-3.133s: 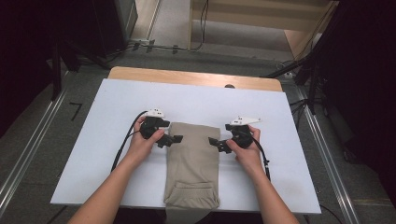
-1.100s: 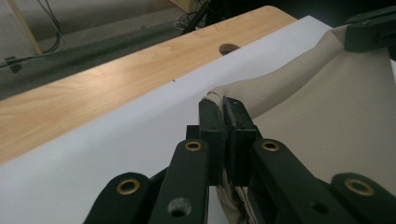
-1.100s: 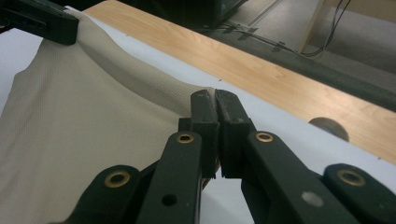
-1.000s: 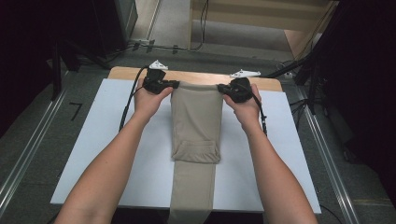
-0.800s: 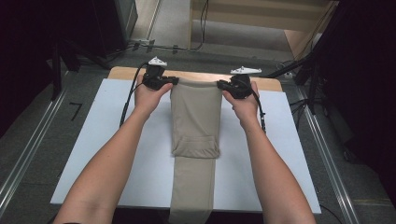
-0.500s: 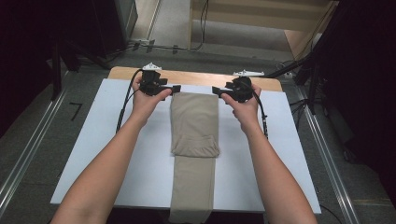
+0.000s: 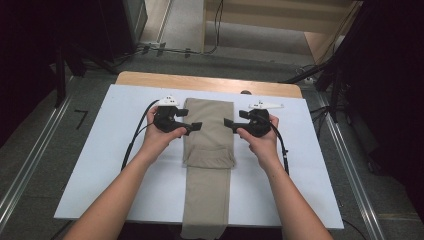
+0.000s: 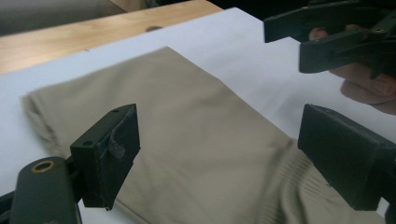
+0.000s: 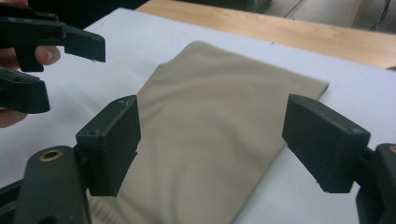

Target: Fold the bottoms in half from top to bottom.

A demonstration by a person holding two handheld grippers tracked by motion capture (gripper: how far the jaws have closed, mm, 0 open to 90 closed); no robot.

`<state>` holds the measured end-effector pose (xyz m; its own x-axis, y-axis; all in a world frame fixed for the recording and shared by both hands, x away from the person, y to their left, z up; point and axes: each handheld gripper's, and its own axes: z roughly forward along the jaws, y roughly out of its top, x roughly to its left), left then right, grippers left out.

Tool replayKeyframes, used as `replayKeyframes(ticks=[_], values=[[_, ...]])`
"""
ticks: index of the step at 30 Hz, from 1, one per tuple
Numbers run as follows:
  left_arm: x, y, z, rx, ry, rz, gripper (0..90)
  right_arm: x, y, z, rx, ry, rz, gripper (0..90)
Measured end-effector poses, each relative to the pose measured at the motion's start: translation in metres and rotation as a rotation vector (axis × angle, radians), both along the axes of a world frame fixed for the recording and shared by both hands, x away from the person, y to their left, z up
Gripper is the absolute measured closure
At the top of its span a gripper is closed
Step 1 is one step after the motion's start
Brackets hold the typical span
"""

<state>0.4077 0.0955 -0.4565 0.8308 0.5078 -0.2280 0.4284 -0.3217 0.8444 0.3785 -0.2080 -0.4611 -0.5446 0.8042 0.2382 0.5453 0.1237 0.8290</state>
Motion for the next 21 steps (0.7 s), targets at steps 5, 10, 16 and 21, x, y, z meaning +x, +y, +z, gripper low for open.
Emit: replayKeyframes(ticks=[5,10,16,21], values=[[-0.026,0.000,-0.007,0.023,0.000,-0.019,13.8,-0.023,0.004,-0.009,-0.016,0.010,0.007,19.6],[-0.047,0.005,-0.017,0.024,0.025,-0.024,14.7,-0.045,0.008,-0.018,-0.010,0.019,0.026,22.0],[-0.066,0.011,-0.033,0.066,0.054,-0.046,17.3,-0.068,0.012,-0.032,-0.033,0.036,0.078,22.3],[-0.077,0.007,-0.046,0.091,0.059,-0.050,26.8,-0.073,0.014,-0.048,-0.042,0.080,0.083,22.7]])
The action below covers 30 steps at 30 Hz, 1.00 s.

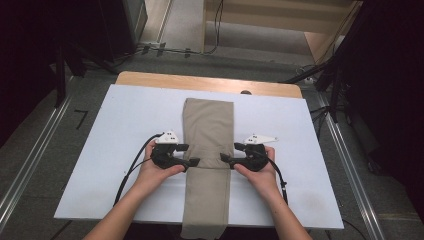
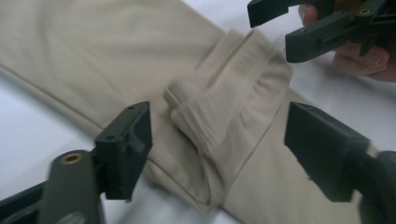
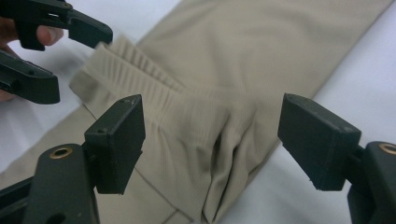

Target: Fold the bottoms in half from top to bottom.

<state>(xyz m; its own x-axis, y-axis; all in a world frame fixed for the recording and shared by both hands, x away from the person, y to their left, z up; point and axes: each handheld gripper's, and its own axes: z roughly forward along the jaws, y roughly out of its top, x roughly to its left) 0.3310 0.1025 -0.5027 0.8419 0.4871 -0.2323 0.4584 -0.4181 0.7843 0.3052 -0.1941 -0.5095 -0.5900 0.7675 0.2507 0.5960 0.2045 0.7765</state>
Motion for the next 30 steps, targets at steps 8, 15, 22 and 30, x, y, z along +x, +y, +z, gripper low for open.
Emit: replayKeyframes(ticks=[8,15,22,30], values=[[-0.009,-0.001,-0.005,0.019,-0.031,0.009,53.7,-0.005,0.010,-0.010,-0.084,0.006,0.027,44.8],[-0.015,-0.002,-0.004,0.004,-0.043,-0.028,82.3,-0.014,0.005,-0.011,-0.049,-0.011,0.024,74.2],[-0.026,0.004,0.000,-0.044,-0.049,-0.042,83.2,-0.031,0.000,-0.007,-0.003,-0.080,0.060,81.7],[-0.048,0.009,0.007,-0.050,-0.059,-0.066,83.3,-0.058,0.002,0.001,-0.009,-0.119,0.071,81.8]])
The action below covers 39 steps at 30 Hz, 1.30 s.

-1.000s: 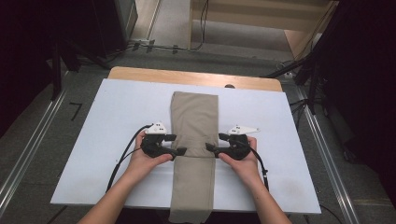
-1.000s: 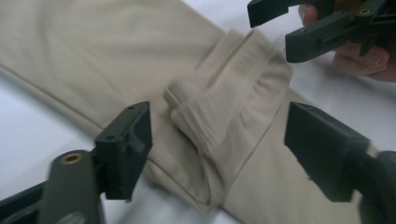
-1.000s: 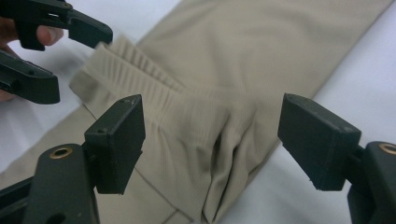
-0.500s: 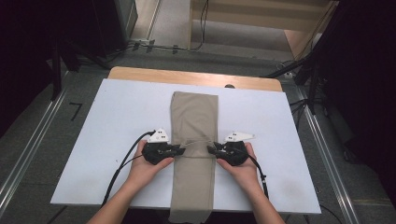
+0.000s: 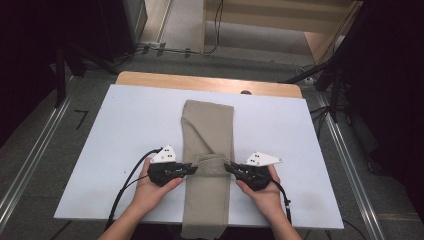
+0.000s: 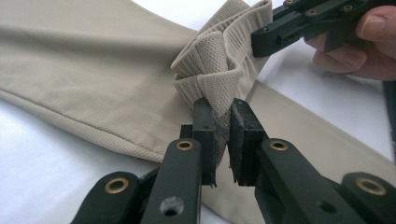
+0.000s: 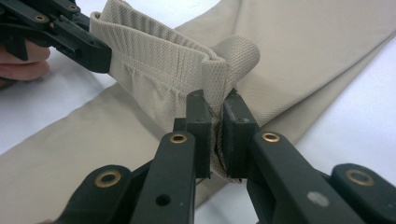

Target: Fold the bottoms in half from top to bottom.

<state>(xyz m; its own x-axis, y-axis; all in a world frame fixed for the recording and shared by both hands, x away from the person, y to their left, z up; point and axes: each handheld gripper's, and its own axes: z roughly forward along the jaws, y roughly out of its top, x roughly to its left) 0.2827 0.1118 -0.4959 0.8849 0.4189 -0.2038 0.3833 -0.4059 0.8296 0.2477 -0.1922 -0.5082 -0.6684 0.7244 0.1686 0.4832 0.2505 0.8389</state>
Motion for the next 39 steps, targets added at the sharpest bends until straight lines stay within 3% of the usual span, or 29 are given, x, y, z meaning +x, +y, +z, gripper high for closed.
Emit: replayKeyframes(ticks=[23,35,37,39], values=[[-0.080,0.018,0.012,-0.010,-0.006,-0.077,83.1,-0.088,0.008,0.013,0.007,-0.040,0.062,81.7],[-0.110,0.024,0.016,-0.001,0.003,-0.130,82.8,-0.127,0.009,0.015,0.019,-0.034,0.094,81.4],[-0.114,0.024,0.015,0.007,0.009,-0.139,82.2,-0.131,0.009,0.014,0.018,-0.026,0.100,79.7],[-0.117,0.026,0.014,0.004,0.017,-0.156,77.7,-0.134,0.008,0.013,0.028,-0.006,0.117,71.5]])
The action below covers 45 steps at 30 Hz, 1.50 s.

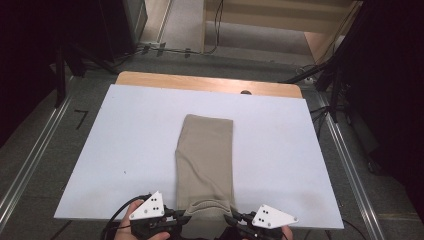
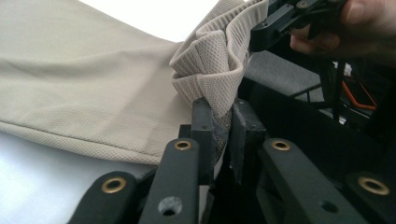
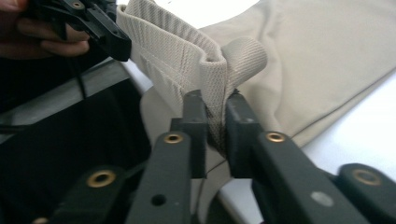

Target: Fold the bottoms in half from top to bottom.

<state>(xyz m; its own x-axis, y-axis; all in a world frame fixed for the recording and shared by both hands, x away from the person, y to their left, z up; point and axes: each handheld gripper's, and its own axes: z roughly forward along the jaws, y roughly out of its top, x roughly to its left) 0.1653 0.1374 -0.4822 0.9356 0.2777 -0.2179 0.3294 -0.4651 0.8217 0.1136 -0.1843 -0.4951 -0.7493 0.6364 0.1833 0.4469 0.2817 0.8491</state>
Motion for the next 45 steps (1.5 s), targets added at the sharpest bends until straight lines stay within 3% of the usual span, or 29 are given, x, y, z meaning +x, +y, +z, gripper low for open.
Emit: replayKeyframes(ticks=[2,3,6,8,14,19,23,27,29,33,35,38,41,43,45], values=[[-0.001,0.002,0.000,-0.011,0.010,-0.008,58.9,-0.002,-0.003,0.000,0.020,0.021,0.010,51.0],[-0.001,0.003,0.001,-0.021,0.002,0.014,48.7,-0.002,-0.004,0.001,0.030,0.025,0.011,42.3],[0.010,0.005,0.008,-0.046,0.012,0.043,27.4,0.001,-0.010,0.010,0.044,0.007,-0.030,24.9],[0.022,0.005,0.012,-0.049,0.004,0.061,19.4,0.009,-0.013,0.017,0.041,-0.008,-0.057,18.1],[0.073,0.004,0.020,-0.075,0.020,0.108,13.4,0.055,-0.017,0.029,0.005,-0.016,-0.106,11.4],[0.122,0.001,0.021,-0.111,0.027,0.150,9.9,0.107,-0.021,0.032,0.025,-0.001,-0.134,6.6],[0.159,-0.005,0.017,-0.102,0.018,0.180,9.9,0.149,-0.022,0.028,0.011,0.010,-0.163,1.1],[0.197,-0.011,0.011,-0.073,0.028,0.215,9.9,0.189,-0.023,0.021,0.005,0.033,-0.174,1.1],[0.216,-0.012,0.008,-0.067,0.052,0.227,9.9,0.208,-0.024,0.017,-0.001,0.064,-0.189,1.4],[0.249,-0.017,0.001,-0.020,0.076,0.268,13.6,0.239,-0.026,0.011,-0.013,0.093,-0.217,9.4],[0.263,-0.019,0.000,-0.010,0.085,0.299,15.4,0.253,-0.027,0.009,-0.025,0.093,-0.234,13.8],[0.282,-0.023,-0.003,0.019,0.104,0.350,25.2,0.272,-0.028,0.005,-0.004,0.135,-0.246,28.0],[0.298,-0.026,-0.008,0.052,0.127,0.407,35.2,0.290,-0.027,-0.001,-0.022,0.175,-0.281,33.2],[0.306,-0.030,-0.013,0.096,0.148,0.434,37.6,0.300,-0.026,-0.005,-0.032,0.199,-0.293,37.0],[0.311,-0.035,-0.020,0.148,0.163,0.450,39.4,0.309,-0.024,-0.010,-0.078,0.221,-0.320,39.6]])
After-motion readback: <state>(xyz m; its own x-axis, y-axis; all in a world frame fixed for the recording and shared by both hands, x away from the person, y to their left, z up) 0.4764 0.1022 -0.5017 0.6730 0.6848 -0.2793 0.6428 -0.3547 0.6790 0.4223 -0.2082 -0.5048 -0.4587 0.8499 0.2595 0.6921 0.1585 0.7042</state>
